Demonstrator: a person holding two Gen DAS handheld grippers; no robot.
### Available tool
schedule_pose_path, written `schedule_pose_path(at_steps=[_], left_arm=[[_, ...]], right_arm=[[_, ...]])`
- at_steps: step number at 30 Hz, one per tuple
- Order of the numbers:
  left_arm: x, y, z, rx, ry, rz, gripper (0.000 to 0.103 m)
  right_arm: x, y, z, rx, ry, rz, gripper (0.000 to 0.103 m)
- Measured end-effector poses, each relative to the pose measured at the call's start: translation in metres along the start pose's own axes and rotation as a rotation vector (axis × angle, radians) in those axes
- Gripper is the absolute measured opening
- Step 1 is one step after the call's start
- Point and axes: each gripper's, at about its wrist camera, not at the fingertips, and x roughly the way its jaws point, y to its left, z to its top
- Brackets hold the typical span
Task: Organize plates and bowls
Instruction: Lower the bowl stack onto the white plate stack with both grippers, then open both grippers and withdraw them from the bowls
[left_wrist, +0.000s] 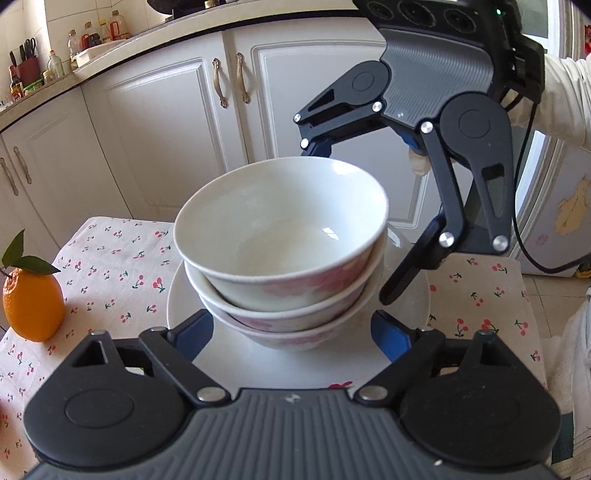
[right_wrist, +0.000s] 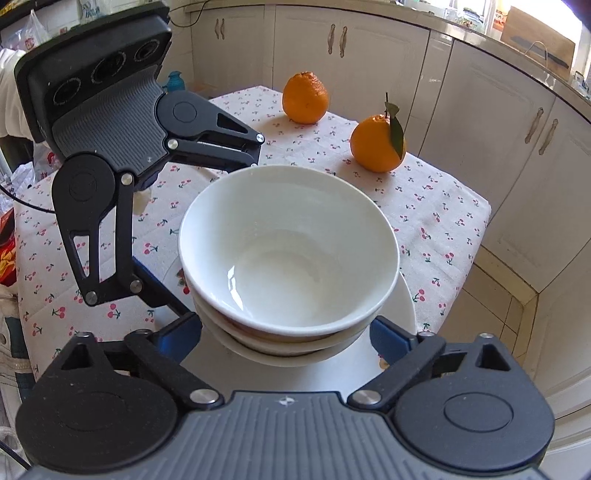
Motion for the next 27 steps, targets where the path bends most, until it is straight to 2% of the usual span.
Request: schedule_pose_path(at_steps=[6, 8, 11, 15, 22, 25, 27], left_arm=[[-0.016, -0.010, -0.004, 0.000, -0.008, 0.083, 0.094], [-0.027, -0.015, -0.005, -0.008, -0.025, 0.120, 0.098], [-0.048, -0.026, -0.009, -0.034, -0.072, 0.201, 0.100], [-0.078, -0.047, -0.014, -0.102, -0.139, 0.326, 0.101], [-0.117, -0.088, -0.030, -0.330, -0.242, 0.458, 0.102], [-0.129, -0.104, -0.035, -0.479, -0.248, 0.546, 0.102], [-0.135, -0.111, -0.039, -0.602, -0.215, 0.619, 0.102]], right_arm=[[-0.009, 0.008, -0.002, 0.032, -0.004, -0.053, 0.103], [-0.014, 0.014, -0.003, 0.053, -0.013, -0.077, 0.103], [-0.024, 0.026, -0.003, 0.099, -0.032, -0.108, 0.103], [-0.035, 0.047, -0.003, 0.179, -0.032, -0.212, 0.103], [-0.045, 0.087, -0.016, 0.387, -0.037, -0.375, 0.103], [-0.049, 0.105, -0.027, 0.536, -0.046, -0.456, 0.103], [-0.053, 0.116, -0.034, 0.629, -0.069, -0.484, 0.103]])
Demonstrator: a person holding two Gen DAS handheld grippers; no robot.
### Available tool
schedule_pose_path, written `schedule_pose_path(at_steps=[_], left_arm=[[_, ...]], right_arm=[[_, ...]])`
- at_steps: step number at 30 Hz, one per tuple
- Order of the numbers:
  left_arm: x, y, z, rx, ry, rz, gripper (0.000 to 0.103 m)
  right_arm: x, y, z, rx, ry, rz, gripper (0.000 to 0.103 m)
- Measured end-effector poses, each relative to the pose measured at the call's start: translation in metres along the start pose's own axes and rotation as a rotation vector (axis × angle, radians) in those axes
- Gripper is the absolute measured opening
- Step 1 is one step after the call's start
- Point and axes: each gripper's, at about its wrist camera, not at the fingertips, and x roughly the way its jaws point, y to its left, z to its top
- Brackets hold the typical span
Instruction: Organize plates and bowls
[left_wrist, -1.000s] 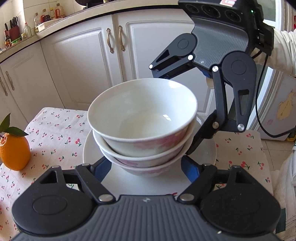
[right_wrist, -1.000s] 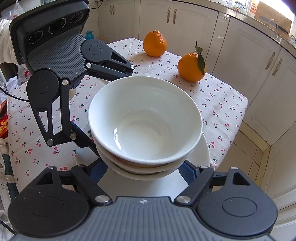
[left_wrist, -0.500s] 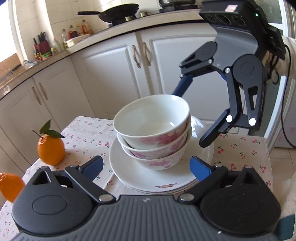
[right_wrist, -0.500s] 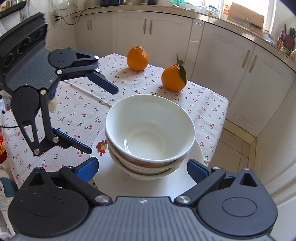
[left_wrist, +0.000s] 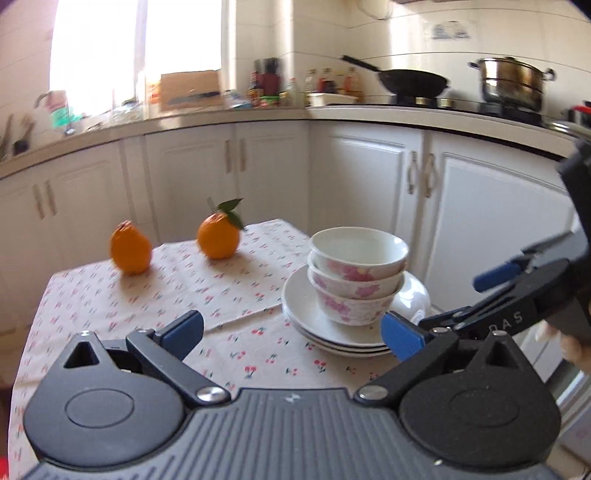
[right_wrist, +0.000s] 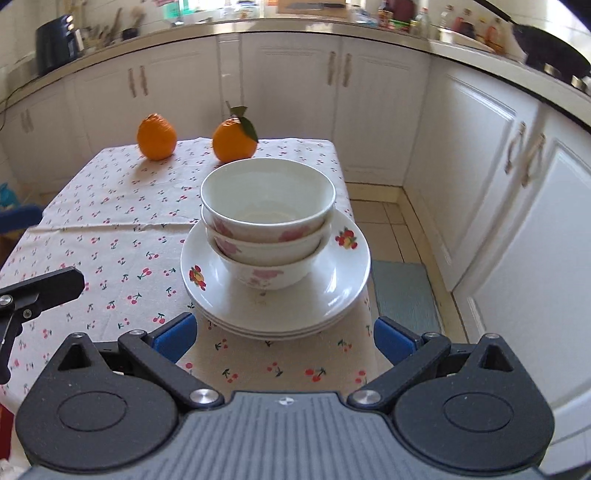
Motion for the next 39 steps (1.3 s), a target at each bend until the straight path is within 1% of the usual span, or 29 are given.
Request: schedule_pose_path(at_steps=[2, 3, 5, 8, 12, 17, 22, 28, 39], left_arm=[[-0.004, 0.000, -0.004, -0.075, 0.059, 0.091, 0.102], [-0.007, 0.001, -0.005, -0.100, 0.083, 0.116, 0.102], [-0.015, 0.003, -0.007, -0.134, 0.109, 0.132, 0.102], [-0.030, 0.004, -0.008, -0.162, 0.113, 0.162, 0.102], [-0.043, -0.005, -0.004, -0.130, 0.085, 0.188, 0.102], [-0.050, -0.013, 0.001, -0.100, 0.071, 0.193, 0.102], [-0.048, -0.015, 0.001, -0.104, 0.069, 0.193, 0.102], [-0.046, -0.018, 0.000, -0.109, 0.070, 0.184, 0.102], [-0.050, -0.018, 0.002, -0.109, 0.057, 0.185, 0.102]], right_arm=[[-0.009, 0.004, -0.009, 0.064, 0.000, -0.023, 0.103], [-0.015, 0.006, -0.012, 0.078, -0.008, -0.030, 0.103], [-0.029, 0.013, -0.017, 0.078, -0.024, -0.048, 0.103], [-0.049, 0.026, -0.020, 0.047, -0.065, -0.077, 0.103], [-0.068, 0.032, -0.020, 0.036, -0.114, -0.096, 0.103], [-0.076, 0.033, -0.018, 0.035, -0.139, -0.111, 0.103], [-0.077, 0.032, -0.018, 0.045, -0.154, -0.117, 0.103], [-0.076, 0.039, -0.018, 0.014, -0.159, -0.138, 0.103], [-0.080, 0.039, -0.018, 0.012, -0.174, -0.138, 0.103]])
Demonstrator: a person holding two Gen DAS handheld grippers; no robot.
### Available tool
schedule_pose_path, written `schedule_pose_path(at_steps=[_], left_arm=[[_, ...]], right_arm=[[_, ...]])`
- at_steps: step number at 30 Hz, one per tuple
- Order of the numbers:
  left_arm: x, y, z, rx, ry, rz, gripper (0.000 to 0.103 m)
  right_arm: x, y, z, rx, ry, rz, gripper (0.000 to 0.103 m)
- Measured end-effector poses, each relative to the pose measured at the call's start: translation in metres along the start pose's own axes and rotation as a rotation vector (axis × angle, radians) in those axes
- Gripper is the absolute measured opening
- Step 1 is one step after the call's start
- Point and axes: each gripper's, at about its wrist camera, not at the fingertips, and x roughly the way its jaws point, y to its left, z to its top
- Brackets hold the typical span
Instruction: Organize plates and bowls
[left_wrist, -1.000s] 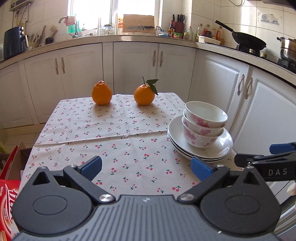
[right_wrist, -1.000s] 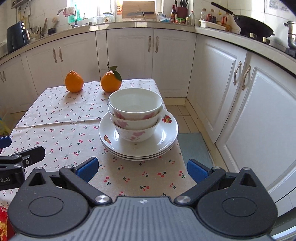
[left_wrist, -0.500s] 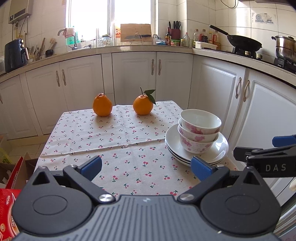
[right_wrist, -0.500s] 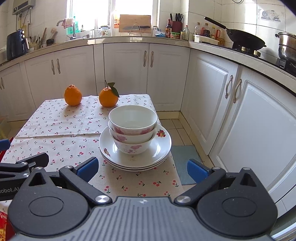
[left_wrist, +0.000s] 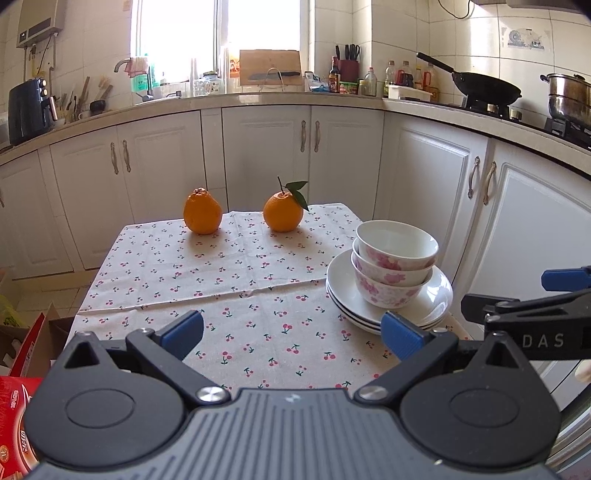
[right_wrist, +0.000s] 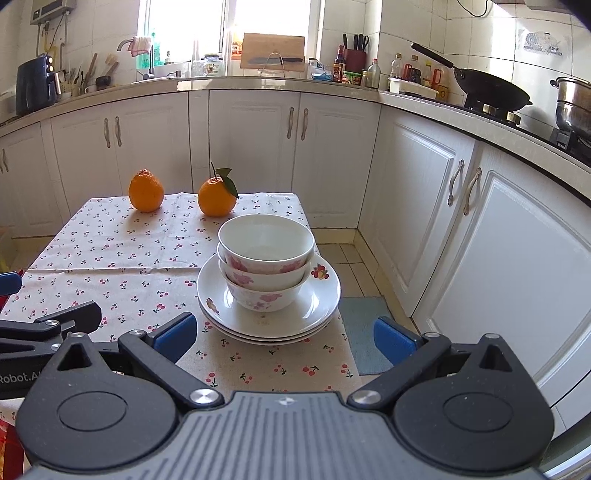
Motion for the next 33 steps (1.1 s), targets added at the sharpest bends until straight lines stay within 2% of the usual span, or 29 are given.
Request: schedule_pose_path(at_steps=[33], left_arm=[[0.0010, -0.0009, 0.0022, 0.000, 0.005, 0.001, 0.102]], right_arm=[[-0.0011, -0.0007, 0.0004, -0.007, -0.015, -0.020, 0.103]])
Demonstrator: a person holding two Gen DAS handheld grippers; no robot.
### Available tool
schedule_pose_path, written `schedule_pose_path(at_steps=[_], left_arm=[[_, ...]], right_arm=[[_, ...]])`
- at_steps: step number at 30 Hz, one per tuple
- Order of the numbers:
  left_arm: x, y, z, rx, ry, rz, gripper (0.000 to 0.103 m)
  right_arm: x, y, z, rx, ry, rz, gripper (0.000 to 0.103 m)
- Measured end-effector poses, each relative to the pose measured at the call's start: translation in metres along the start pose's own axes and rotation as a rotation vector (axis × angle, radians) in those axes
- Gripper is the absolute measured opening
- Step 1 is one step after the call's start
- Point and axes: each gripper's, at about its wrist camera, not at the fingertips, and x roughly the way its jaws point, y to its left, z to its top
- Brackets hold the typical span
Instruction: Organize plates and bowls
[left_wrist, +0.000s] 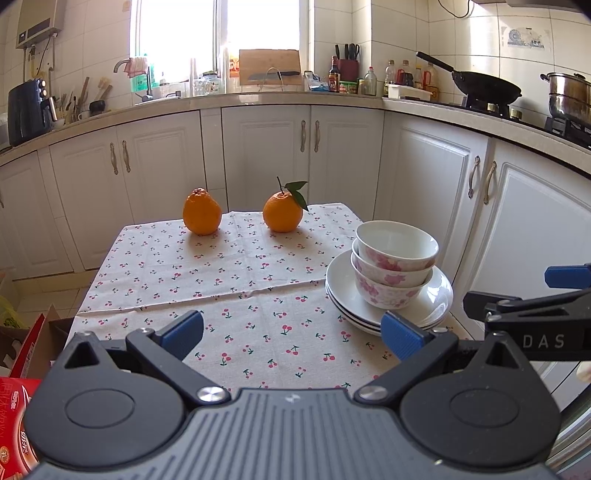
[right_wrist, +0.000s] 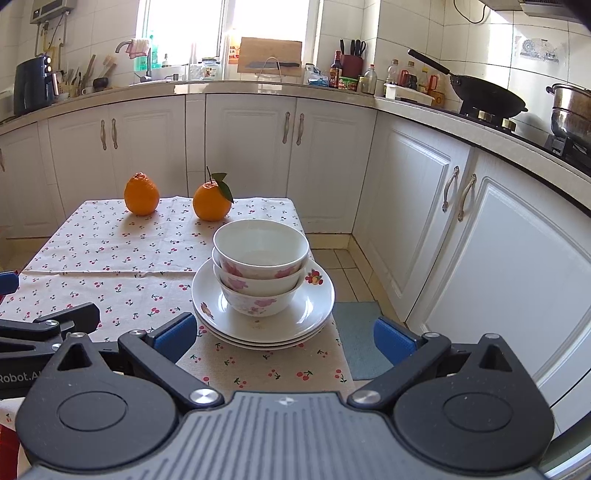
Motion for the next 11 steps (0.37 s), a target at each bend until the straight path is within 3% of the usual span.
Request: schedule_pose_path(at_steps=[11], left_arm=[[0.0017, -0.0002, 0.0043, 0.015, -0.003, -0.001, 0.102]], right_arm=[[0.0008, 0.0023, 0.0057, -0.028, -0.006, -0.008, 0.103]])
